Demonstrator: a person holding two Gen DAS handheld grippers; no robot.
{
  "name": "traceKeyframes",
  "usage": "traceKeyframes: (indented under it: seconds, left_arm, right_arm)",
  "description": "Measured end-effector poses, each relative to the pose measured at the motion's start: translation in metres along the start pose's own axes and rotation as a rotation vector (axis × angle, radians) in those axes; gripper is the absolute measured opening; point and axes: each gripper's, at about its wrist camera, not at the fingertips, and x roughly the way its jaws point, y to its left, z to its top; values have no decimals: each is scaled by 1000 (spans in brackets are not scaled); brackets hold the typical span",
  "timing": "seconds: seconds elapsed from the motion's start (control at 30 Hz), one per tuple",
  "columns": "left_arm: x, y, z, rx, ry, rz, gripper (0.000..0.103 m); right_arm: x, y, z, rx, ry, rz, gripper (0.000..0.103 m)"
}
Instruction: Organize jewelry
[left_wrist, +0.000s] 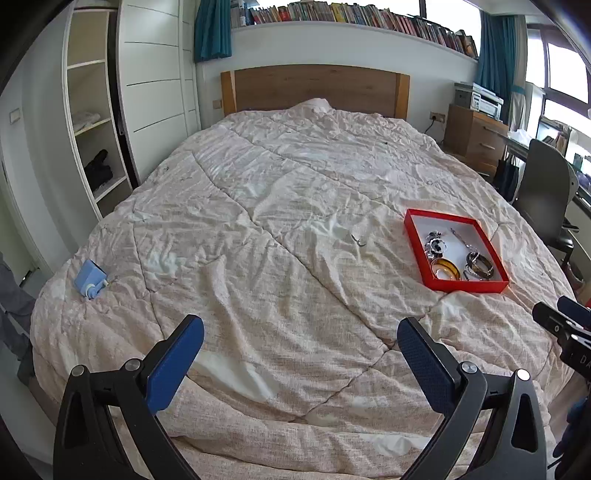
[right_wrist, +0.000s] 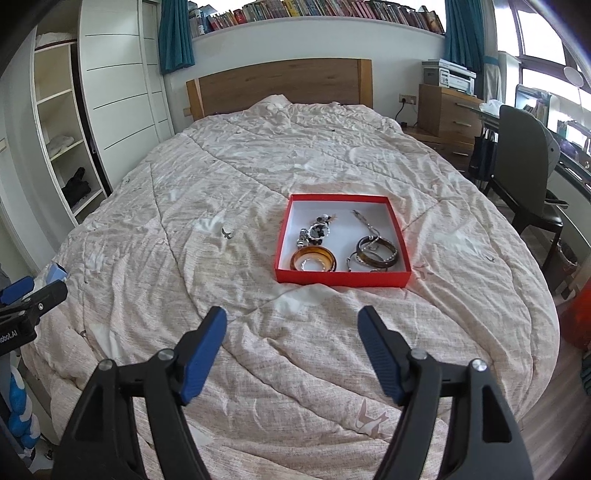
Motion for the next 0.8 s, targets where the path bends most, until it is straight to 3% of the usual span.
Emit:
traceKeyframes:
  seconds: [0.8]
  left_arm:
    - [9,-4,-11,9,28,-11,103]
  right_arm:
    - [11,-13,-12,31,33,-15,74]
